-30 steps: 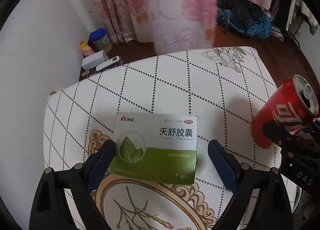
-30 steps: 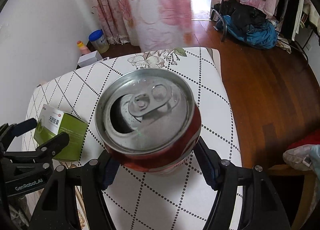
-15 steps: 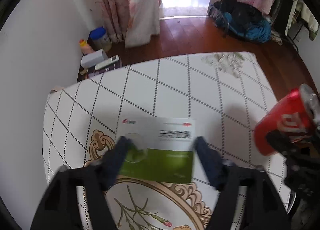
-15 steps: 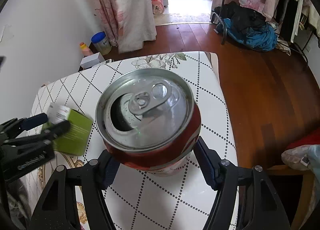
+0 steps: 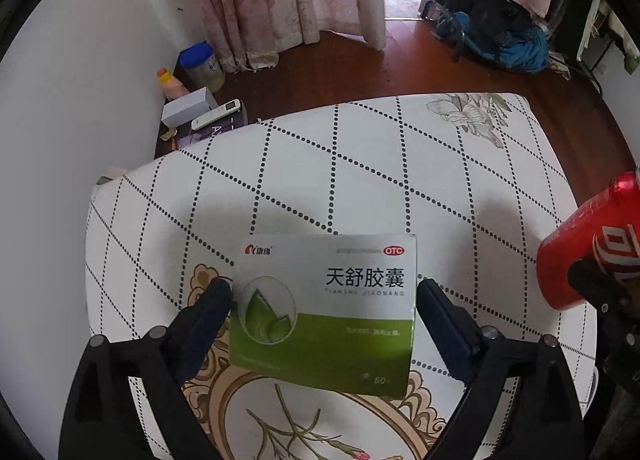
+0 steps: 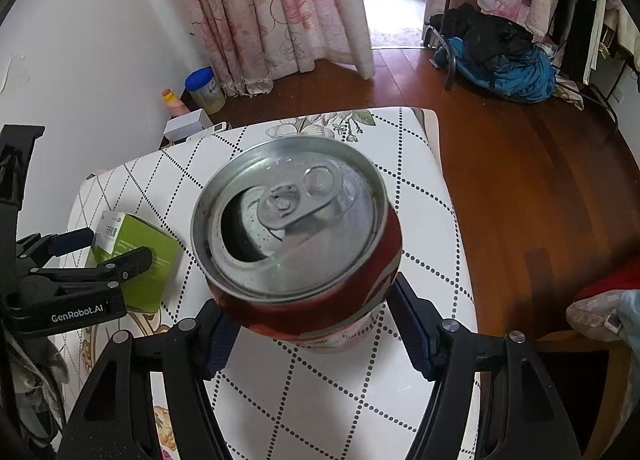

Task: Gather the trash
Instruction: 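Carry the green box and cola can to the wastebasket and open both tools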

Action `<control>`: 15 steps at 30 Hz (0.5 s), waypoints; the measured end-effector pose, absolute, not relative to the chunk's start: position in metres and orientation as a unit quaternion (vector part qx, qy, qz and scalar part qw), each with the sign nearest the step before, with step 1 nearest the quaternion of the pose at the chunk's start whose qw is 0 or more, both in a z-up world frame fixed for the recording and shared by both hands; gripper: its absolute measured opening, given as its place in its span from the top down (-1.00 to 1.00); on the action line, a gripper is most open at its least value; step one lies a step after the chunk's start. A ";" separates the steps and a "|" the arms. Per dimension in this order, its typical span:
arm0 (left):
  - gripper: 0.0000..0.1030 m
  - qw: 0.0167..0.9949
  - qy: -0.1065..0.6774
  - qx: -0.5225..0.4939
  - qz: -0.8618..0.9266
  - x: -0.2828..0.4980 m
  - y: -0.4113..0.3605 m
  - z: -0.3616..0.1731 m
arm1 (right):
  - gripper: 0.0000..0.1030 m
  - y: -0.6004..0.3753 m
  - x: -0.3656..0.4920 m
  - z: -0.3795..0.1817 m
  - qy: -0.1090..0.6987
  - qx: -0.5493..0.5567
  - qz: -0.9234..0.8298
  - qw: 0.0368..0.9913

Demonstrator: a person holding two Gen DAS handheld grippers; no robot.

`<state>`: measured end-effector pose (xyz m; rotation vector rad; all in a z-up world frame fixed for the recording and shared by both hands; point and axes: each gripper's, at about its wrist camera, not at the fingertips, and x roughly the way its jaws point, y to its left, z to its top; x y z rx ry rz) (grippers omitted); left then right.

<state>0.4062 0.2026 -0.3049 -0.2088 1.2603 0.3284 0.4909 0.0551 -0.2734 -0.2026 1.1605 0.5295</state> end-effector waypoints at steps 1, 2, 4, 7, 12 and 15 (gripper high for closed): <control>-0.83 0.790 0.585 -0.098 0.153 0.406 0.203 -0.305 | -0.38 0.055 0.491 -0.274 0.541 -0.094 0.247 0.798; -0.82 0.791 0.585 -0.098 0.153 0.406 0.202 -0.305 | -0.38 0.056 0.491 -0.274 0.542 -0.094 0.246 0.798; -0.81 0.794 0.580 -0.095 0.154 0.405 0.200 -0.305 | -0.38 0.055 0.491 -0.273 0.541 -0.094 0.247 0.798; -0.79 0.799 0.574 -0.102 0.150 0.403 0.199 -0.303 | -0.38 0.054 0.491 -0.271 0.539 -0.093 0.248 0.799; -0.79 0.816 0.549 -0.095 0.153 0.393 0.188 -0.279 | -0.38 0.047 0.488 -0.261 0.531 -0.090 0.248 0.805; -0.79 0.832 0.523 -0.094 0.159 0.380 0.177 -0.251 | -0.38 0.038 0.481 -0.247 0.518 -0.090 0.244 0.815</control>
